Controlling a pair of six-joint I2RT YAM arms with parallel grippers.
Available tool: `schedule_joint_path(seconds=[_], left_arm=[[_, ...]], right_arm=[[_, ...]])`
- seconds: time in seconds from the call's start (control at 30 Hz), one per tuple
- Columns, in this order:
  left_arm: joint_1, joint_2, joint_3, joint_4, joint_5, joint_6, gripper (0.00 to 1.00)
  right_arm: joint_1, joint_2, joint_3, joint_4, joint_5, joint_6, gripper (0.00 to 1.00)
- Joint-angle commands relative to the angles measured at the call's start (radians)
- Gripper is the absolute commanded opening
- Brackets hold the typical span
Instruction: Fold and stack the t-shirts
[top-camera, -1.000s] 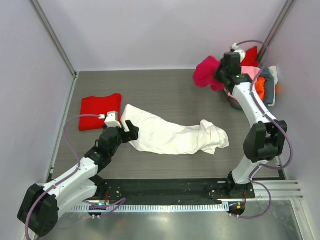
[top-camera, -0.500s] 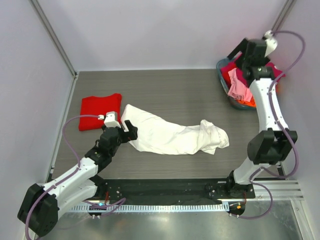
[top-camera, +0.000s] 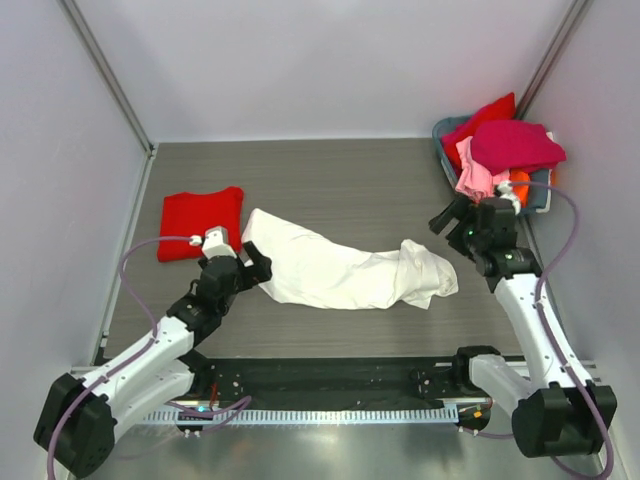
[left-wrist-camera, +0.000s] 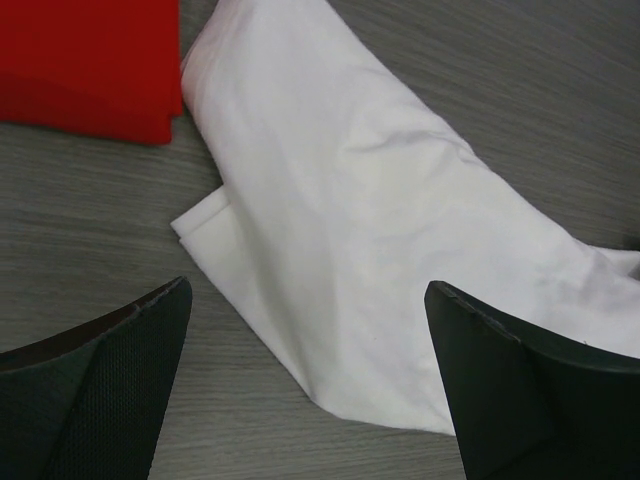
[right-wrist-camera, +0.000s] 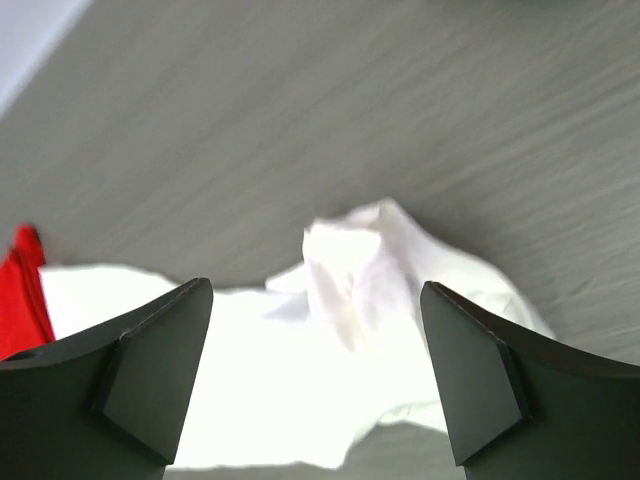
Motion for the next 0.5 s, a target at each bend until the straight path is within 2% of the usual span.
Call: schedule_joint_path(seconds=[0.0, 0.07, 0.17, 0.23, 0.27, 0.3, 0.4, 0.47], left_arm=[[-0.001, 0.026, 0.07, -0.153, -0.062, -0.093, 1.0], [-0.001, 0.057, 0.101, -0.226, -0.089, -0.13, 0.98], [-0.001, 0.122, 0.179, -0.355, -0.105, -0.151, 0.92], [0.0, 0.149, 0.222, -0.409, -0.128, -0.163, 0.85], [-0.001, 0.172, 0.228, -0.436, -0.141, -0.168, 0.76], [0.0, 0.179, 0.231, -0.441, -0.146, -0.168, 0.73], [0.003, 0.202, 0.237, -0.449, -0.149, -0.171, 0.65], [0.008, 0.212, 0.239, -0.447, -0.14, -0.173, 0.64]], right_arm=[[0.103, 0.025, -0.083, -0.031, -0.095, -0.016, 0.92], [0.204, 0.056, -0.106, -0.037, -0.038, -0.004, 0.91], [0.278, 0.1, -0.12, -0.031, 0.029, 0.014, 0.83], [0.289, 0.114, -0.126, -0.025, 0.057, 0.014, 0.75], [0.289, 0.132, -0.129, -0.016, 0.074, 0.01, 0.71], [0.289, 0.145, -0.131, -0.005, 0.082, 0.004, 0.67], [0.289, 0.206, -0.111, 0.004, 0.126, -0.01, 0.64], [0.29, 0.222, -0.099, 0.001, 0.154, -0.027, 0.65]])
